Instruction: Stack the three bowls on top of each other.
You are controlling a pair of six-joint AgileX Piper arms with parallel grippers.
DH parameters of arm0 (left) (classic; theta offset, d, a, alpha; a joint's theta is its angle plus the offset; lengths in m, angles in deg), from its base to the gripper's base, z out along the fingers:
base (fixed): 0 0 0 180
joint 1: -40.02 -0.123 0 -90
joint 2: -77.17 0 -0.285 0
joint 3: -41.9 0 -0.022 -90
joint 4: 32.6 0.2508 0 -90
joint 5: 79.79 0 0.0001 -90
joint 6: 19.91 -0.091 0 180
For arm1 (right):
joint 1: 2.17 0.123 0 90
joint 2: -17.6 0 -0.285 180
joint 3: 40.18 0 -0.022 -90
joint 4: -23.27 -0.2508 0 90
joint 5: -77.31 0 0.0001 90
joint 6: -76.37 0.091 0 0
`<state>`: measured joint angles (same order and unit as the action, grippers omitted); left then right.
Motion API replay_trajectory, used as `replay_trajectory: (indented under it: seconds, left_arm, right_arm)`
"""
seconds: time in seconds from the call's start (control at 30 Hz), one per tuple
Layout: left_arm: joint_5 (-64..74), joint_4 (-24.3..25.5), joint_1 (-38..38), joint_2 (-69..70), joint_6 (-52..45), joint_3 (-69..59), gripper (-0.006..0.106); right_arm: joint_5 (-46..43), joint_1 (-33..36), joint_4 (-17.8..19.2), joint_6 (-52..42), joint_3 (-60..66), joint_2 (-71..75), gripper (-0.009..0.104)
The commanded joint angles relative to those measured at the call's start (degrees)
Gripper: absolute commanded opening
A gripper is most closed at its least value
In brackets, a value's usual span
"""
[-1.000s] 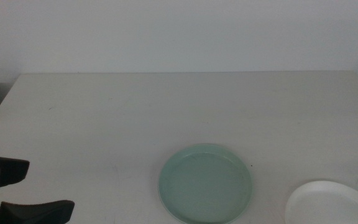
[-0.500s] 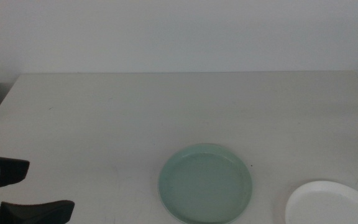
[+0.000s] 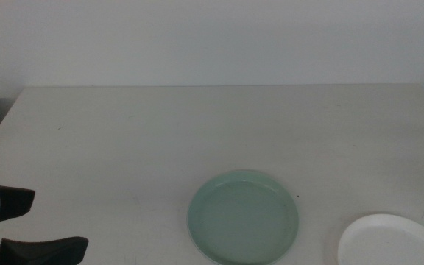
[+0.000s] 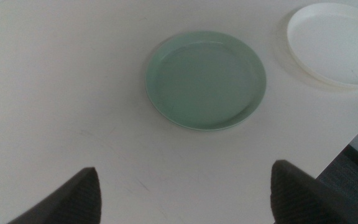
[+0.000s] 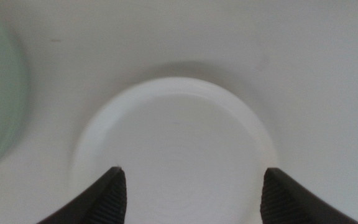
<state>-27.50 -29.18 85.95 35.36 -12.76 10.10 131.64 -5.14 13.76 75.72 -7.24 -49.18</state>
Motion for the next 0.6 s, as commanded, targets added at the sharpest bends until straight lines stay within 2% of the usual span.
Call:
replay_trajectory:
  seconds: [0.0,0.2,0.4,0.57]
  left_arm:
    - [-3.2,0.3,0.4,-0.3,0.4,1.4,0.105]
    - [-3.2,0.3,0.4,-0.3,0.4,1.4,0.105]
    - [-3.2,0.3,0.4,-0.3,0.4,1.4,0.105]
    - [-3.2,0.3,0.4,-0.3,0.4,1.4,0.105]
  right_arm:
    - [-1.2,-3.5,0.0,-0.6,-1.9,-2.5,0.055]
    - [-1.7,-9.4,0.7,-7.0,-1.9,-11.3,0.054]
    - [-1.5,-10.0,2.6,-13.0,-1.8,-20.3,0.048]
    - [-3.1,-9.9,2.6,-16.5,-0.4,-24.5,0.043]
